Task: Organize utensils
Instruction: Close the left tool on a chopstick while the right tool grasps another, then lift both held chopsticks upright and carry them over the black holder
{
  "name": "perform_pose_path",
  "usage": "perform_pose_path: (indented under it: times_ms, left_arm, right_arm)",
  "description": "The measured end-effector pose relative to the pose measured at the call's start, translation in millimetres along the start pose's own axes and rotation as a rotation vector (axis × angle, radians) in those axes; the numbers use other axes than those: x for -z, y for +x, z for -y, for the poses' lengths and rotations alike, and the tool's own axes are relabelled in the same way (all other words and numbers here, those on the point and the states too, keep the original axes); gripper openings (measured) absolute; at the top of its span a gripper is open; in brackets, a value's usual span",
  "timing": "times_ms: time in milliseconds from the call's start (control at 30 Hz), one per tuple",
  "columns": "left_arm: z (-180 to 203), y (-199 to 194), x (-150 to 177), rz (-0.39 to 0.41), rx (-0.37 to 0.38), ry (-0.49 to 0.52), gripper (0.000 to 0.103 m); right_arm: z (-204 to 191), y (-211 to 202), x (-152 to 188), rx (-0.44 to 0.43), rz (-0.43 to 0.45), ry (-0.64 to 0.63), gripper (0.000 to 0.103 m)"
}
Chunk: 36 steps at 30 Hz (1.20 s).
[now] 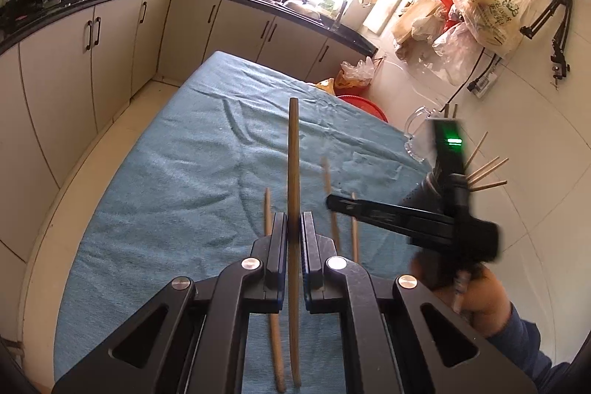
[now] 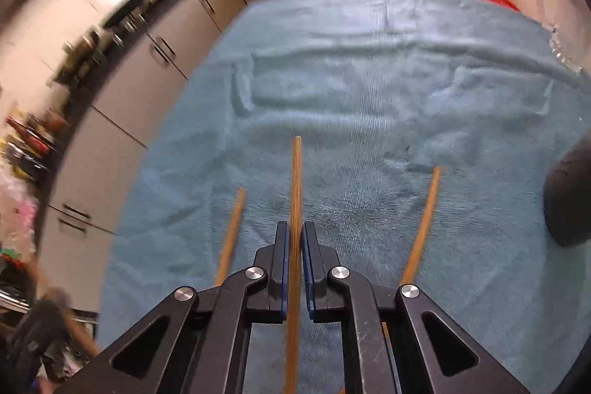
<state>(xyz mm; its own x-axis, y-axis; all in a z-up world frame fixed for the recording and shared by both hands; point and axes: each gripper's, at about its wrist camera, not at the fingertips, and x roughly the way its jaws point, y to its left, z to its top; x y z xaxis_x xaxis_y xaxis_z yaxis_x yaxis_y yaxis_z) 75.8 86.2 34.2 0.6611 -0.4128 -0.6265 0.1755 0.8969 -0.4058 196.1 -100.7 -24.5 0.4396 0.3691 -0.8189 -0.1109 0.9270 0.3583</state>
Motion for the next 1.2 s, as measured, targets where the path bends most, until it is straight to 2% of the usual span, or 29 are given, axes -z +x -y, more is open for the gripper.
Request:
perform_pose_path:
  times_ms: [233,333,433,667,1200]
  left_arm:
    - [27,-13,0,0.033,0.005,0.038,0.006]
    - [36,-18,1,0.042,0.009,0.057,0.006]
    - [46,-19,2,0.043,0.005,0.072,0.006]
    - [63,-21,3,0.047,0.003,0.096,0.006]
    - [72,-24,3,0.046,-0.003,0.113,0.006]
  right_arm:
    - [-2,-104,39,-0.072,0.278,-0.068,0.007]
    - [1,-135,62,-0.1,0.369,-0.088,0.007]
    - [2,-151,82,-0.108,0.423,-0.09,0.007]
    - [12,-173,97,-0.121,0.475,-0.067,0.007]
    - [37,-200,111,-0.14,0.538,-0.02,0.007]
